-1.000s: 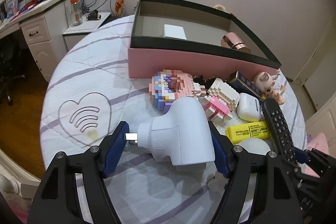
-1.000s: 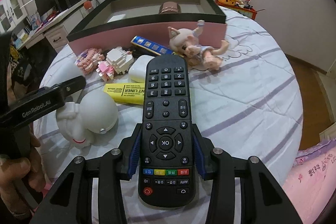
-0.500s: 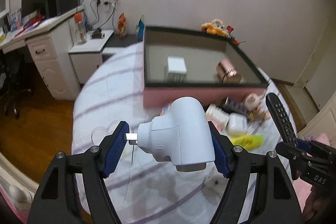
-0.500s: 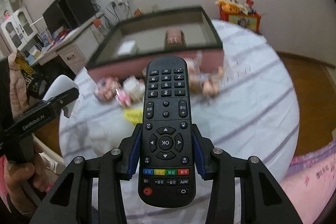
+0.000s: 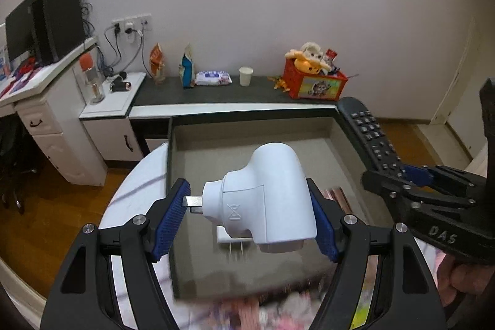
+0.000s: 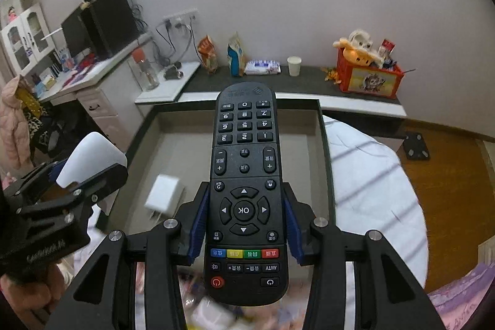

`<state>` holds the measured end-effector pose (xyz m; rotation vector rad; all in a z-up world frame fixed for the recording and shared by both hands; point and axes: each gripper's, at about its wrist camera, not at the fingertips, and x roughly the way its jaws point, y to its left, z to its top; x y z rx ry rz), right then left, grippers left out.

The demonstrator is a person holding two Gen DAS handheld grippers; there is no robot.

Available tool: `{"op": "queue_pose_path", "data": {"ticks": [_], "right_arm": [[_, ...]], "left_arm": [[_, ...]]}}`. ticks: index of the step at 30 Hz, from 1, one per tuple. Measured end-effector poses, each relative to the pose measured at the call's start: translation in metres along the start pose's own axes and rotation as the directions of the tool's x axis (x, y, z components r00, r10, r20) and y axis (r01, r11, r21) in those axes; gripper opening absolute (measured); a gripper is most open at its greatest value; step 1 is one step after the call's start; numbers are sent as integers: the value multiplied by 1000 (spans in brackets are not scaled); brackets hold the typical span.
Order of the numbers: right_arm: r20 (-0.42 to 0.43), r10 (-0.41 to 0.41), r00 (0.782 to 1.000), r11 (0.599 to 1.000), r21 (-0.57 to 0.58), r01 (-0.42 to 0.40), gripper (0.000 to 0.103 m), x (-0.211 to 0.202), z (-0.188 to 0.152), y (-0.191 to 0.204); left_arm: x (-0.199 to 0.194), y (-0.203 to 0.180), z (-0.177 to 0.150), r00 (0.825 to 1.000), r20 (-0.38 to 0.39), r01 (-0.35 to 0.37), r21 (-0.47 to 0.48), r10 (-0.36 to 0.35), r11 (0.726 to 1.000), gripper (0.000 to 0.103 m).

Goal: Organize rigid objects
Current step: 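Place the plug and remote into the pink box and open both tools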

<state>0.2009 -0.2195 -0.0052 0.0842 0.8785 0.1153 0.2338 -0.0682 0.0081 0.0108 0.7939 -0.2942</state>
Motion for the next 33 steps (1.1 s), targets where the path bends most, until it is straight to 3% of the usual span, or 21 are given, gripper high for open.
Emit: {"op": "queue_pose_path", "data": {"ticks": [7, 13, 16, 20, 25, 29, 33], "right_arm": [[-116, -32, 993, 999, 17, 34, 44, 67, 9, -15], [-150, -58, 987, 998, 15, 61, 46, 86, 6, -22], [-155, -85, 984, 996, 6, 87, 69, 88, 5, -24], [-106, -71, 992, 997, 27, 74, 80, 72, 4, -26], [-29, -85, 996, 995, 49, 86, 83, 34, -1, -22], [40, -93, 995, 991, 99, 89, 103, -6, -12, -21], [103, -98, 990, 991, 105, 88, 103, -52, -32, -14]], "left_arm": [[61, -7, 12, 995, -95, -24, 18, 26, 1000, 74], [80, -14, 6, 989, -139, -43, 35, 47, 998, 76], [75, -15, 4, 990, -124, -60, 42, 65, 997, 85], [59, -10, 4, 993, -84, -78, 32, 81, 996, 99], [27, -11, 1, 994, -34, -99, 37, 101, 994, 101], [-11, -13, -8, 998, 12, -67, 3, 67, 998, 103], [-54, -17, -24, 997, 59, -58, -7, 59, 998, 103]]}}
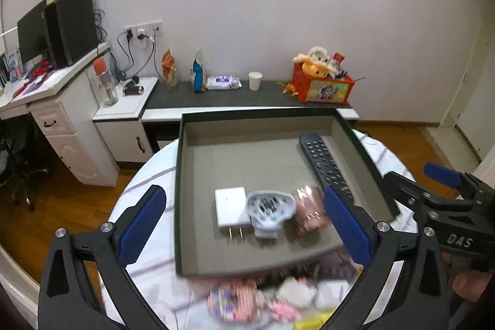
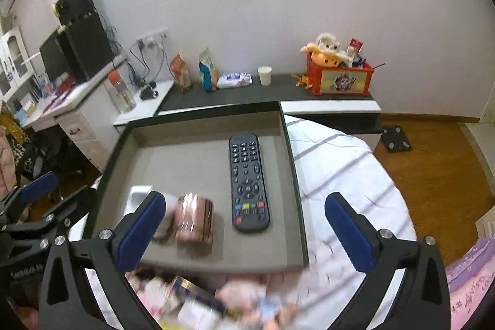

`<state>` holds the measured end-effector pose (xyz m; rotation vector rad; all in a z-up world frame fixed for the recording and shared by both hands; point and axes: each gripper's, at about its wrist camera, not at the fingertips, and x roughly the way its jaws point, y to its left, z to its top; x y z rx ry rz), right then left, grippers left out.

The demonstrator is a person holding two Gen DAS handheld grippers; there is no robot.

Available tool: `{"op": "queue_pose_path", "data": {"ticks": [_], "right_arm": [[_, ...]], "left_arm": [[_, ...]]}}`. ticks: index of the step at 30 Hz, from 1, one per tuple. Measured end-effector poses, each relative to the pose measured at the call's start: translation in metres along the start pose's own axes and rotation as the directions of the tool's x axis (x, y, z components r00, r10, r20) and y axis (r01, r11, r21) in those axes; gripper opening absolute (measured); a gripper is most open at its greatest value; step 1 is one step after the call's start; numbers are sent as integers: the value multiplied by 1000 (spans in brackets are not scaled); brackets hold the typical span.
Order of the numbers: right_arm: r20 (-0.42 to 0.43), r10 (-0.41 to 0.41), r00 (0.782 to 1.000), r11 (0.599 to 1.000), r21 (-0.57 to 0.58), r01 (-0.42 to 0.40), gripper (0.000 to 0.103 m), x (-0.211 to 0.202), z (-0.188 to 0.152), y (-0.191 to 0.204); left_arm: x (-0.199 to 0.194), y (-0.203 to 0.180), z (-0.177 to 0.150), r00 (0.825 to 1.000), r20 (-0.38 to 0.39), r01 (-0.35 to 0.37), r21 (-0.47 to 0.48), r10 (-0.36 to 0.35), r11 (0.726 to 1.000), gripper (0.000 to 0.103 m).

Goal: Organize rigid objects
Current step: 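Place the plug and remote into the pink box and open both tools, then move both tools toward the white toy figure and yellow highlighter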

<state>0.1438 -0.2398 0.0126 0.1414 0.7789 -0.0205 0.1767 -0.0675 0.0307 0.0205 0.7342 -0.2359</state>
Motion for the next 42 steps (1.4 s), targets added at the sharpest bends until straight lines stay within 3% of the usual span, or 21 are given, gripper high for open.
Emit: {"op": "queue_pose_path", "data": {"ticks": [10, 20, 26, 42], "right_arm": [[91, -22, 996, 1000, 12, 21, 103, -104, -63, 2], [48, -46, 998, 998, 40, 44, 103, -132, -142, 2], [-20, -47, 999, 998, 28, 48, 103, -125, -176, 5], [-17, -53, 998, 998, 30, 53, 103, -128, -181, 0]], "left_arm": [[-88, 0, -42, 997, 76, -5, -23, 7, 1000, 103], [-132, 3, -102, 994, 91, -50, -60, 56, 997, 103], [-131, 8, -151, 999, 10, -34, -88, 35, 996, 103], [-125, -10, -166, 1000, -24, -18, -40, 17, 999, 103]]}}
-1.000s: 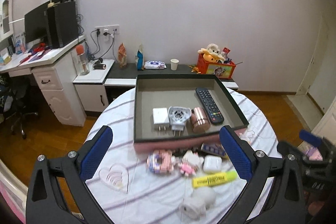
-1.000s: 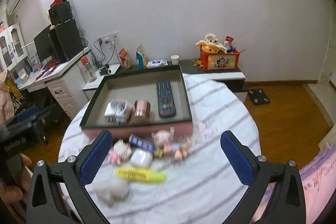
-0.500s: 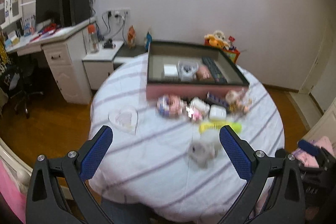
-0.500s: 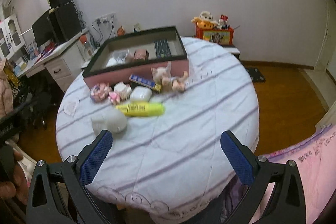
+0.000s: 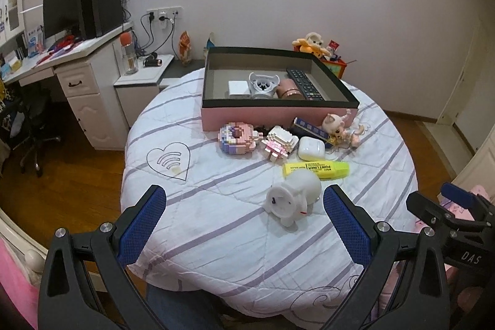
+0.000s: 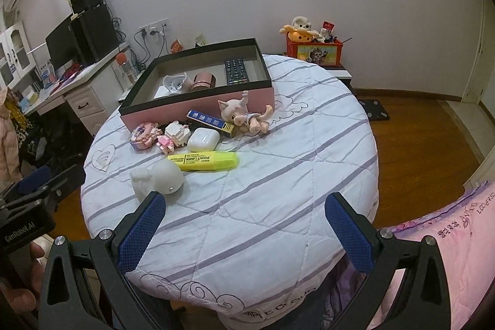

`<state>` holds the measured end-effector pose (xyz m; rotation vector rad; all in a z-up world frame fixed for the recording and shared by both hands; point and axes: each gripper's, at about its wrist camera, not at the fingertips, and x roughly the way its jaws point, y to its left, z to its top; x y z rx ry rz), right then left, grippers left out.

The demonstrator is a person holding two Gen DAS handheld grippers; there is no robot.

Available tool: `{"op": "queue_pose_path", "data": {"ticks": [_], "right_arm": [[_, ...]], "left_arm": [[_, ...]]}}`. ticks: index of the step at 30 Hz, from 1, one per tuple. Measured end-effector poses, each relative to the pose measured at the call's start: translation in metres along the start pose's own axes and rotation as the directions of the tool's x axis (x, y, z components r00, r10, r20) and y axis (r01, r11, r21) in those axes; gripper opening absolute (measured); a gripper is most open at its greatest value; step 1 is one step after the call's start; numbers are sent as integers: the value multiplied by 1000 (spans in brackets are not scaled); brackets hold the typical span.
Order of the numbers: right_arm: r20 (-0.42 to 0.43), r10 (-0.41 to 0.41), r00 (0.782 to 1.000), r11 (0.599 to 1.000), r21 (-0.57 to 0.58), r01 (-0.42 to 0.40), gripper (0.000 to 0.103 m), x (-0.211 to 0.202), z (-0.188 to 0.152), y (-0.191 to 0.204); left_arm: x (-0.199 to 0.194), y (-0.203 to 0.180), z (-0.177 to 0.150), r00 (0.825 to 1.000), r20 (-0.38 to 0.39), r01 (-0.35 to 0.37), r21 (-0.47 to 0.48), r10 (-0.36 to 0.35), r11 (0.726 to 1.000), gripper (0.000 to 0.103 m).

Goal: Organize rigid objects
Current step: 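Move both tools toward the white toy figure and yellow highlighter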

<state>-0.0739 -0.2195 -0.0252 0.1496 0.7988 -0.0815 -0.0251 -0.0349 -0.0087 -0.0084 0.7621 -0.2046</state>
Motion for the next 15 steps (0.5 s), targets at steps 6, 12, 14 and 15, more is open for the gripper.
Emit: {"op": "queue_pose_path", "data": {"ticks": [6, 12, 14, 15], "right_arm": [[-7, 0, 1000, 1000, 0, 0, 103, 3, 1, -3], [-17, -8, 1000, 1000, 0, 8, 103, 9, 3, -5], [-20, -13, 1000, 1000, 1, 14, 103, 11, 4, -6], [-22, -16, 1000, 1000, 3, 16, 103, 11, 4, -6]], "left_arm": [[15, -10, -4, 999, -23, 26, 38, -25, 999, 103], [44, -18, -4, 995, -78, 66, 68, -61, 995, 103], [51, -21, -5, 994, -87, 72, 85, -65, 994, 103], [54, -23, -5, 994, -89, 77, 94, -69, 993, 103]]}}
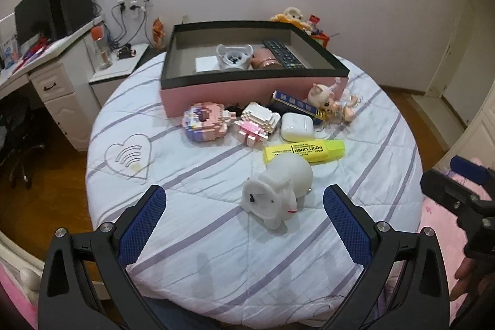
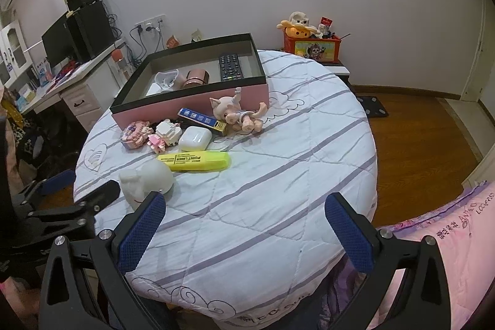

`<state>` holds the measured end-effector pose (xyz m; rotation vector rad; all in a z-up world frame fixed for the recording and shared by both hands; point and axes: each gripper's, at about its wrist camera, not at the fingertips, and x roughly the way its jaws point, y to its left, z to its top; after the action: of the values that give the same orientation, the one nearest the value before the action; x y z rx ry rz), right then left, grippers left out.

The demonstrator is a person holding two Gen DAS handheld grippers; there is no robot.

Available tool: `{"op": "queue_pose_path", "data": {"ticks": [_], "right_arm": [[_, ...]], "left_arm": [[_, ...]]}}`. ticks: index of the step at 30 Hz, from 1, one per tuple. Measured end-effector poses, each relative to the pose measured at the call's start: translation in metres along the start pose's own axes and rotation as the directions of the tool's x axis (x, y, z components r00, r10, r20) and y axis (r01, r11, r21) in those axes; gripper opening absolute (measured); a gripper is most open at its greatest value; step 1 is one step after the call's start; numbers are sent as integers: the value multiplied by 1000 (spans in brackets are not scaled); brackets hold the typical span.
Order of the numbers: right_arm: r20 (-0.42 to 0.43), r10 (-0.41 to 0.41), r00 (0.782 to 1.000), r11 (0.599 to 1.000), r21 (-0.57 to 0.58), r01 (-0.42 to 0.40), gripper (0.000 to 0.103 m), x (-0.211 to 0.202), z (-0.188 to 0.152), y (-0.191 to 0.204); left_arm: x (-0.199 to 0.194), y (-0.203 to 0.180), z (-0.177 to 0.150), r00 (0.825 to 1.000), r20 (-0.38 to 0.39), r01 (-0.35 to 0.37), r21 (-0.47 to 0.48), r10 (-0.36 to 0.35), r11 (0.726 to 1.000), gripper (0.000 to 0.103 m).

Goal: Organize rigid objects
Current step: 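Move both tools toward the white toy figure and yellow highlighter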

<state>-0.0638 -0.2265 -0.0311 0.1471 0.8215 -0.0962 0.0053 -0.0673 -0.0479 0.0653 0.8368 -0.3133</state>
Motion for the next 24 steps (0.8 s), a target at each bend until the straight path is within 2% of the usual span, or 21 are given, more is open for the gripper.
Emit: {"op": "queue_pose_path", "data": {"ticks": [8, 12, 14, 16, 18, 22, 24], "right_arm": [[-19, -27, 999, 1000, 14, 27, 103, 10, 3, -6], [-27, -39, 999, 999, 24, 39, 103, 15, 4, -10], [-33, -46, 998, 999, 26, 47, 103, 17, 5, -11], [-41, -51, 998, 998, 28, 53, 103, 20, 5, -12], [-44, -55, 998, 998, 28, 56, 103, 21, 6, -13], [-58, -56, 997, 998, 25, 58, 103, 28, 7, -13], [-67, -51, 996, 998, 22, 52, 103, 33, 7, -12]], "left_arm": [[37, -13, 1, 999, -25, 25, 131, -22, 991, 103], [59, -20, 3, 997, -42, 72, 195, -65, 978, 103], [69, -20, 3, 991, -60, 128, 199, -118, 972, 98], [79, -18, 3, 983, -95, 170, 180, -155, 969, 82], [82, -16, 2, 984, -83, 170, 184, -157, 968, 80], [78, -11, 2, 978, -69, 204, 167, -195, 965, 63], [78, -7, 2, 976, -62, 218, 143, -211, 966, 63]]}}
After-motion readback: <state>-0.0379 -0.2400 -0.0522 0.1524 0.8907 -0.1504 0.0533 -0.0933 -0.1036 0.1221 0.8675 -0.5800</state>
